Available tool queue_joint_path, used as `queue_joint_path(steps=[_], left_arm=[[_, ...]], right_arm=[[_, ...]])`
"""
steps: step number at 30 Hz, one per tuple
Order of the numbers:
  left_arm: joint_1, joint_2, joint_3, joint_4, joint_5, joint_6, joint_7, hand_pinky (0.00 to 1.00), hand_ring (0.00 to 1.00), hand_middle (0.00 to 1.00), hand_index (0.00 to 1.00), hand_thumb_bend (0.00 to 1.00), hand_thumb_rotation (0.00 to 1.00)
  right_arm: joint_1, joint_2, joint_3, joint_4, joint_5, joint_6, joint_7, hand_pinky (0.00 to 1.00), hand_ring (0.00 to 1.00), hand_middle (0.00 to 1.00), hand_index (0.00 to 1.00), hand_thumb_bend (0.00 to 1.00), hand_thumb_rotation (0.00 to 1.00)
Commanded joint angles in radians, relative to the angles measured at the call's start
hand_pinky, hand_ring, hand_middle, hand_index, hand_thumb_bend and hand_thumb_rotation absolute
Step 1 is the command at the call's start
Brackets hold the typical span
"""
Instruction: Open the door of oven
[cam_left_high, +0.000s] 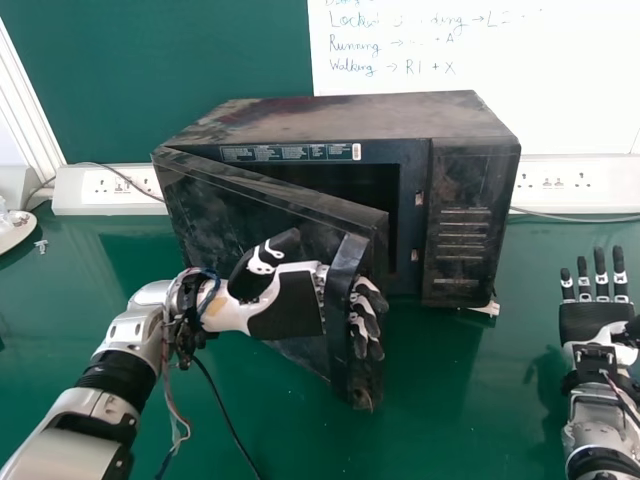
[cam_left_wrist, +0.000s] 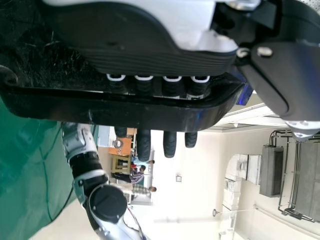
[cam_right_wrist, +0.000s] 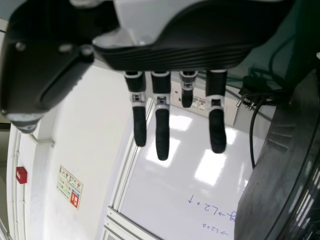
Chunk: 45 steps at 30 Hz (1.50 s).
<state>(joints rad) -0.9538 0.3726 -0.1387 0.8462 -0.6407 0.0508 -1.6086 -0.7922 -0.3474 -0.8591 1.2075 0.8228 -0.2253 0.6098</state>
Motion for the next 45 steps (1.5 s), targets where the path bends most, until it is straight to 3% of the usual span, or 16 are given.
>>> queue_joint_path(steps=[1, 5, 8, 10, 13, 16, 20, 21, 25, 28, 32, 36, 40, 42, 44, 45], left_arm=[[0.001, 0.066, -0.005, -0.035, -0.053, 0.023, -0.006, 0.32, 0.42, 0.52, 0.64, 1.00, 0.89], [0.004, 0.110, -0.044, -0.071, -0.074, 0.037, -0.006, 0.34, 0.42, 0.49, 0.60, 1.00, 0.84], [-0.018, 0.135, -0.155, -0.078, -0.139, 0.070, -0.006, 0.37, 0.44, 0.50, 0.60, 1.00, 0.82], [-0.023, 0.135, -0.205, -0.083, -0.209, 0.071, -0.006, 0.40, 0.47, 0.53, 0.61, 0.95, 0.73], [-0.014, 0.127, -0.238, -0.083, -0.298, 0.040, -0.006, 0.44, 0.51, 0.57, 0.64, 0.92, 0.78], [-0.009, 0.140, -0.271, -0.094, -0.356, 0.045, -0.006, 0.47, 0.53, 0.59, 0.66, 0.82, 0.73], [-0.014, 0.174, -0.279, -0.110, -0.401, -0.002, -0.006, 0.47, 0.55, 0.63, 0.69, 0.95, 0.81], [-0.012, 0.170, -0.279, -0.117, -0.416, -0.007, -0.006, 0.47, 0.55, 0.63, 0.70, 0.94, 0.84], [-0.010, 0.186, -0.306, -0.153, -0.451, 0.018, -0.006, 0.38, 0.47, 0.58, 0.66, 0.88, 0.80], [0.008, 0.202, -0.290, -0.183, -0.484, 0.013, -0.006, 0.38, 0.47, 0.58, 0.69, 0.82, 0.90], [-0.006, 0.245, -0.326, -0.228, -0.487, 0.000, -0.006, 0.39, 0.46, 0.57, 0.67, 0.93, 0.99], [-0.034, 0.313, -0.389, -0.268, -0.470, -0.006, -0.006, 0.38, 0.43, 0.52, 0.60, 0.98, 0.92], [-0.003, 0.353, -0.356, -0.271, -0.495, -0.036, -0.006, 0.37, 0.42, 0.52, 0.58, 0.98, 0.84], [0.044, 0.353, -0.284, -0.267, -0.534, 0.011, -0.006, 0.33, 0.40, 0.52, 0.58, 0.95, 0.75], [0.086, 0.359, -0.209, -0.258, -0.534, -0.023, -0.006, 0.31, 0.36, 0.49, 0.59, 0.91, 0.69], [0.092, 0.370, -0.200, -0.264, -0.528, -0.049, -0.006, 0.31, 0.36, 0.49, 0.60, 0.88, 0.72]], right_arm=[[-0.011, -0.002, 0.001, 0.008, -0.004, 0.004, -0.011, 0.52, 0.57, 0.68, 0.77, 1.00, 0.90], [-0.010, -0.003, 0.001, 0.007, -0.006, 0.004, -0.010, 0.51, 0.57, 0.68, 0.77, 1.00, 0.91], [-0.011, -0.002, -0.001, 0.007, -0.004, 0.006, -0.011, 0.51, 0.56, 0.67, 0.77, 1.00, 0.90], [-0.011, -0.003, -0.002, 0.007, -0.004, 0.007, -0.012, 0.50, 0.55, 0.66, 0.76, 1.00, 0.91], [-0.011, -0.001, 0.001, 0.003, -0.009, 0.001, -0.021, 0.45, 0.53, 0.64, 0.73, 1.00, 0.90], [-0.010, -0.002, 0.003, 0.004, -0.013, -0.004, -0.021, 0.42, 0.52, 0.62, 0.70, 1.00, 0.91], [-0.010, -0.002, 0.003, 0.003, -0.012, 0.000, -0.021, 0.39, 0.49, 0.60, 0.67, 1.00, 0.90], [-0.011, 0.000, 0.003, 0.002, -0.012, 0.000, -0.024, 0.38, 0.48, 0.59, 0.66, 1.00, 0.90], [-0.012, 0.002, 0.003, -0.004, -0.011, 0.000, -0.033, 0.35, 0.45, 0.56, 0.64, 1.00, 0.90], [-0.011, 0.001, 0.005, -0.004, -0.013, -0.001, -0.035, 0.35, 0.44, 0.55, 0.63, 1.00, 0.90], [-0.010, 0.002, 0.006, -0.007, -0.014, -0.001, -0.034, 0.35, 0.43, 0.55, 0.61, 1.00, 0.90], [-0.010, 0.002, 0.007, -0.006, -0.014, -0.003, -0.038, 0.34, 0.42, 0.54, 0.61, 1.00, 0.90], [-0.011, -0.001, 0.008, -0.005, -0.016, -0.003, -0.044, 0.33, 0.40, 0.52, 0.59, 1.00, 0.91], [-0.011, -0.002, 0.007, -0.005, -0.014, 0.000, -0.040, 0.33, 0.40, 0.52, 0.59, 1.00, 0.92], [-0.010, -0.003, 0.009, -0.006, -0.016, 0.000, -0.040, 0.33, 0.40, 0.52, 0.59, 1.00, 0.91], [-0.010, -0.003, 0.010, -0.006, -0.017, -0.002, -0.039, 0.33, 0.40, 0.52, 0.59, 1.00, 0.91]])
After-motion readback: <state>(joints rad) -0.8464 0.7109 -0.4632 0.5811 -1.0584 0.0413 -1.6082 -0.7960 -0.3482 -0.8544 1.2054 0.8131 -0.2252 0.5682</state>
